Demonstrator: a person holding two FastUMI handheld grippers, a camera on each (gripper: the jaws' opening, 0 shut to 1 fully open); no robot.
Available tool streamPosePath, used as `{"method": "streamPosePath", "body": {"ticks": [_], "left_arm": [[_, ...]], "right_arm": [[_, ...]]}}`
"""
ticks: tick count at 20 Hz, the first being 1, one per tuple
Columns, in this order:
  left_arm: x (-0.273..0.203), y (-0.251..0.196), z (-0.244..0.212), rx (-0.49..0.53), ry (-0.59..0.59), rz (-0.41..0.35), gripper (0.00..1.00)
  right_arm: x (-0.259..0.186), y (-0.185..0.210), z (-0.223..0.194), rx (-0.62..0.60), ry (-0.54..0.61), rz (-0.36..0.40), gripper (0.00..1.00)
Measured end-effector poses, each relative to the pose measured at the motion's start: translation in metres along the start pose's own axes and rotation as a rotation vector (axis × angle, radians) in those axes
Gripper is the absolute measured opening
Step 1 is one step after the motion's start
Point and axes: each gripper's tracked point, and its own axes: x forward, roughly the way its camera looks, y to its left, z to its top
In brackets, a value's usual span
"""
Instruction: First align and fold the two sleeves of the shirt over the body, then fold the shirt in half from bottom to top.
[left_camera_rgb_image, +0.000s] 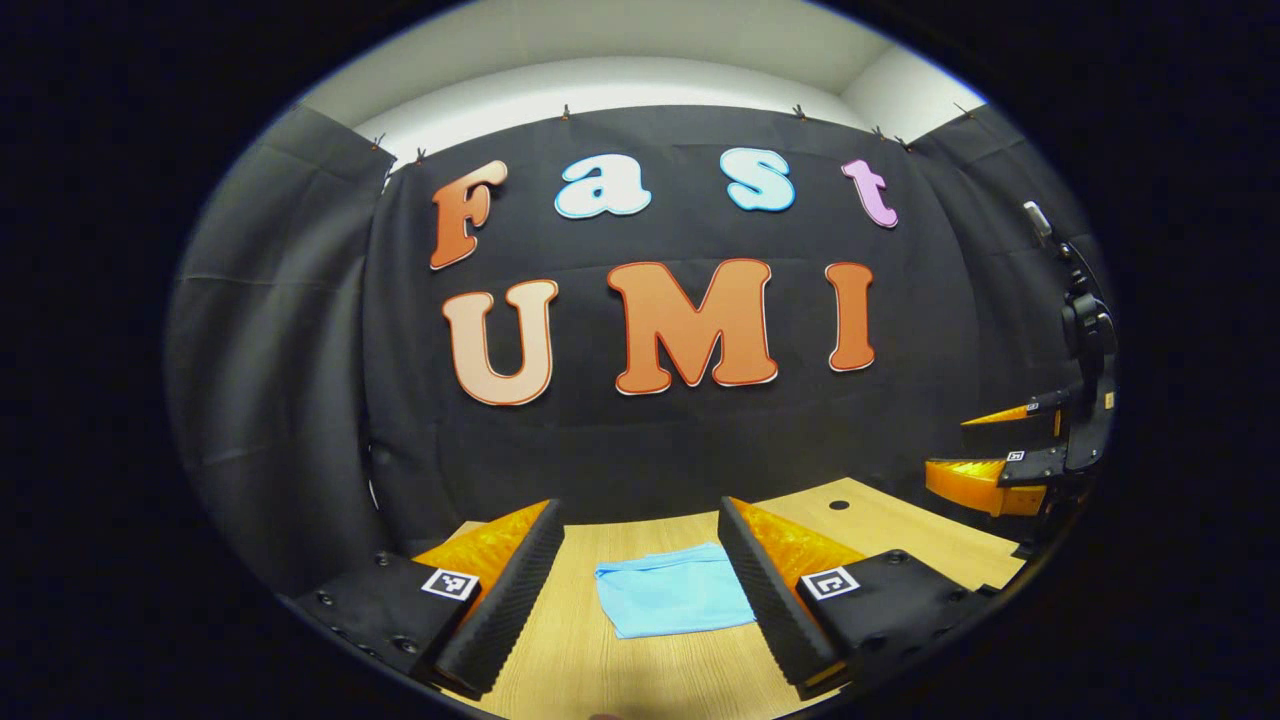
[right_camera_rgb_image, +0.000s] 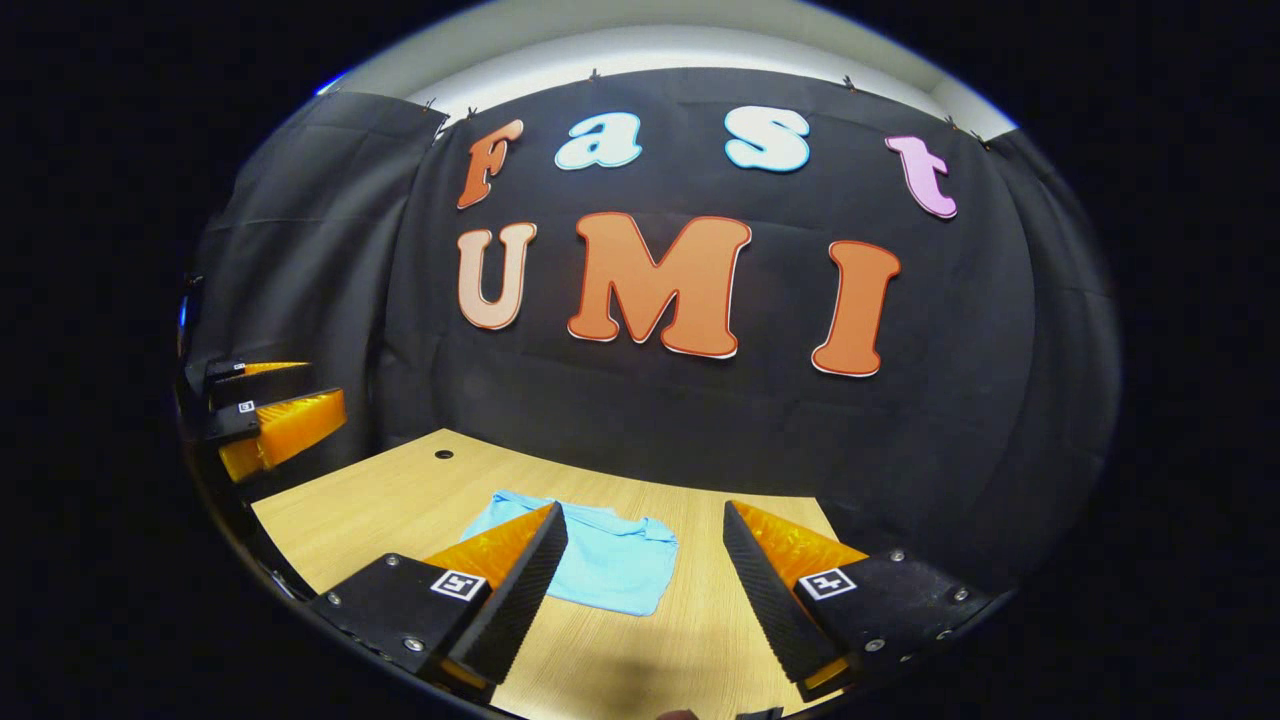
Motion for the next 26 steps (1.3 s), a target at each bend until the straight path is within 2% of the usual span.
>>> {"method": "streamPosePath", "body": {"ticks": [4,11,15,18,23,26], "left_arm": [[-0.012,0.003,-0.016,0.002,0.033,-0.012,1.0],[-0.02,0.023,0.004,-0.029,0.018,-0.04,1.0],[-0.027,0.04,0.005,-0.047,0.012,-0.022,1.0],[-0.03,0.042,0.006,-0.095,0.014,-0.034,1.0],[-0.03,0.04,0.01,-0.056,-0.001,-0.056,1.0],[-0.029,0.033,0.011,-0.051,-0.008,-0.086,1.0]], "right_arm": [[-0.01,0.017,-0.002,0.025,0.005,-0.003,0.98],[-0.011,0.046,0.001,0.037,0.023,-0.024,0.98],[-0.014,0.059,-0.001,0.046,0.039,-0.017,0.98],[-0.018,0.064,0.002,0.064,0.04,-0.021,0.98],[-0.026,0.069,0.006,0.052,0.036,-0.049,0.98],[-0.027,0.07,-0.007,0.047,0.078,-0.059,0.98]]}}
